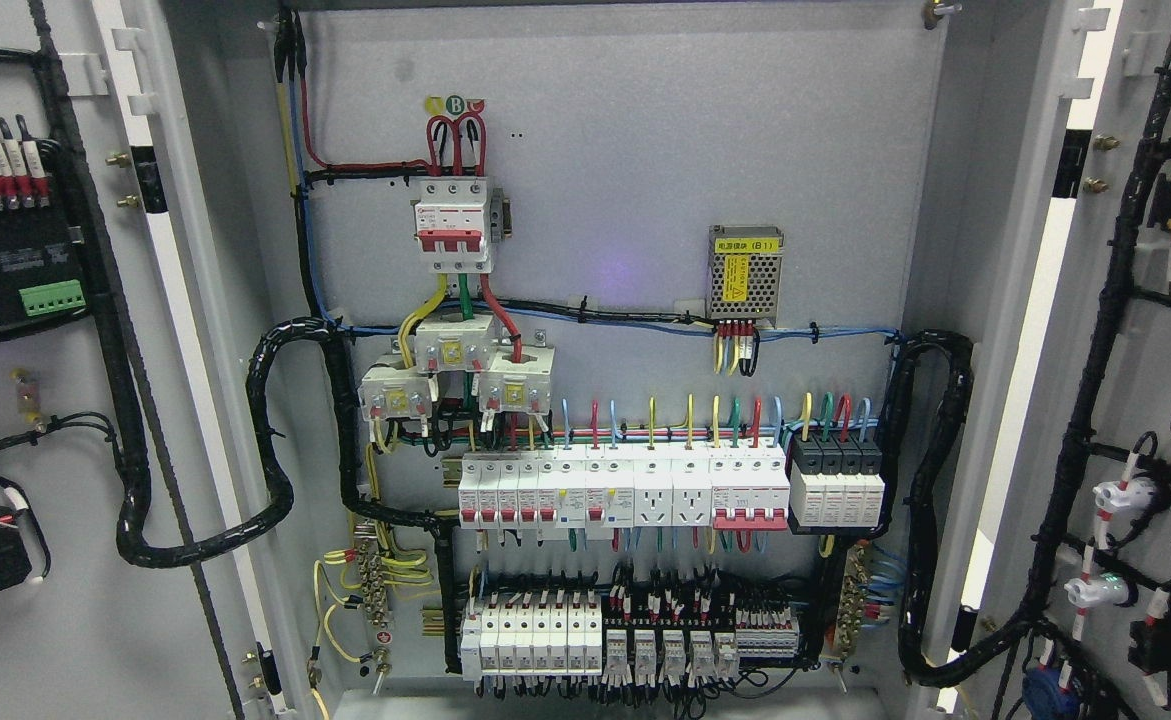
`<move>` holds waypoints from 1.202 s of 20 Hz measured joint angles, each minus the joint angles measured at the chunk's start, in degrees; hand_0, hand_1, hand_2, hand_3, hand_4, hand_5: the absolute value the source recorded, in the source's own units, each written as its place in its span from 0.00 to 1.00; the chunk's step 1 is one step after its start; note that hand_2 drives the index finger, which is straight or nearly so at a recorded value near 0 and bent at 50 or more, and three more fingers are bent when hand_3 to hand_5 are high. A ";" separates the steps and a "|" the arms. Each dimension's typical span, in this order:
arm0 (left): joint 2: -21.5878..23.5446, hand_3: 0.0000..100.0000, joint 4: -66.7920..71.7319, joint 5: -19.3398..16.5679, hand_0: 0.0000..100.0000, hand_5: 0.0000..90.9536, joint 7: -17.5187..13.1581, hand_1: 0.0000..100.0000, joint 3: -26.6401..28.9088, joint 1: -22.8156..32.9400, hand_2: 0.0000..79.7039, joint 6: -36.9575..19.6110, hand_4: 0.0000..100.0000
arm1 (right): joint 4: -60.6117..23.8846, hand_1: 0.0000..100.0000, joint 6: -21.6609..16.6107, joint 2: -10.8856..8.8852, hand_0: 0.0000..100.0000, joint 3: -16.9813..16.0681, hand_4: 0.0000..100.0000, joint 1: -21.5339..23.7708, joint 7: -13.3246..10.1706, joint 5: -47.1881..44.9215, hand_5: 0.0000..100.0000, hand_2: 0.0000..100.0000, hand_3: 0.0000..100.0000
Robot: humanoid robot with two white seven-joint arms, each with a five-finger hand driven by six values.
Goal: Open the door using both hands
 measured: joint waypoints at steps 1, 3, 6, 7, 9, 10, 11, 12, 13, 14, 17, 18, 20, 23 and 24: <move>-0.70 0.00 0.18 -1.12 0.00 0.00 0.02 0.00 -0.67 0.60 0.00 0.00 0.03 | 0.30 0.00 0.01 0.51 0.00 0.70 0.00 -0.08 -0.22 0.04 0.00 0.00 0.00; -1.92 0.00 0.77 -3.47 0.00 0.00 0.10 0.00 -1.82 1.69 0.00 0.00 0.03 | 0.99 0.00 0.01 1.49 0.00 2.06 0.00 -0.15 -0.46 0.11 0.00 0.00 0.00; -3.93 0.00 2.42 -6.48 0.00 0.00 0.16 0.00 -3.37 2.89 0.00 0.00 0.03 | 2.25 0.00 0.01 2.95 0.00 3.97 0.00 -0.12 -0.65 0.18 0.00 0.00 0.00; -4.59 0.00 3.15 -7.42 0.00 0.00 0.17 0.00 -3.79 3.18 0.00 -0.05 0.03 | 2.85 0.00 0.01 3.52 0.00 4.61 0.00 -0.06 -0.80 0.20 0.00 0.00 0.00; -5.92 0.00 4.88 -9.12 0.00 0.00 0.22 0.00 -4.48 3.59 0.00 0.48 0.03 | 3.92 0.00 0.01 4.52 0.00 5.57 0.00 0.15 -1.57 0.22 0.00 0.00 0.00; -6.50 0.00 5.80 -9.89 0.00 0.00 0.23 0.00 -4.77 3.73 0.00 1.99 0.03 | 4.53 0.00 0.01 4.98 0.00 5.98 0.00 0.35 -1.75 0.23 0.00 0.00 0.00; -7.04 0.00 6.76 -10.60 0.00 0.00 0.27 0.00 -5.02 3.85 0.00 3.43 0.03 | 5.08 0.00 0.01 5.47 0.00 6.39 0.00 0.59 -1.92 0.24 0.00 0.00 0.00; -7.63 0.00 7.87 -11.24 0.00 0.00 0.30 0.00 -5.27 3.95 0.00 4.49 0.03 | 5.65 0.00 0.01 5.94 0.00 6.75 0.00 0.91 -2.12 0.25 0.00 0.00 0.00; -8.20 0.00 9.02 -11.95 0.00 0.00 0.35 0.00 -5.47 4.01 0.00 5.54 0.03 | 6.23 0.00 0.02 6.41 0.00 7.09 0.00 1.33 -2.20 0.25 0.00 0.00 0.00; -8.71 0.00 10.20 -12.65 0.00 0.00 0.39 0.00 -5.66 4.06 0.00 6.27 0.03 | 6.68 0.00 0.02 6.80 0.00 7.41 0.00 1.82 -2.29 0.26 0.00 0.00 0.00; -10.38 0.00 14.84 -14.97 0.00 0.00 0.43 0.00 -6.12 4.03 0.00 7.61 0.03 | 7.93 0.00 0.02 7.99 0.00 8.27 0.00 4.04 -2.34 0.28 0.00 0.00 0.00; -10.98 0.00 16.69 -15.73 0.00 0.00 0.45 0.00 -6.26 3.91 0.00 7.81 0.03 | 8.27 0.00 0.02 8.31 0.00 8.54 0.00 4.88 -2.36 0.30 0.00 0.00 0.00; -12.04 0.00 20.32 -17.21 0.00 0.00 0.45 0.00 -6.49 3.57 0.00 8.13 0.03 | 8.85 0.00 0.02 8.87 0.00 8.99 0.00 6.73 -2.36 0.32 0.00 0.00 0.00; -13.61 0.00 26.20 -18.95 0.00 0.00 0.46 0.00 -6.77 2.79 0.00 9.75 0.03 | 9.55 0.00 0.02 9.53 0.00 9.58 0.00 9.80 -2.53 0.39 0.00 0.00 0.00; -14.09 0.00 28.01 -19.41 0.00 0.00 0.46 0.00 -6.85 2.38 0.00 10.67 0.03 | 9.79 0.00 0.02 9.72 0.00 9.82 0.00 11.06 -2.56 0.54 0.00 0.00 0.00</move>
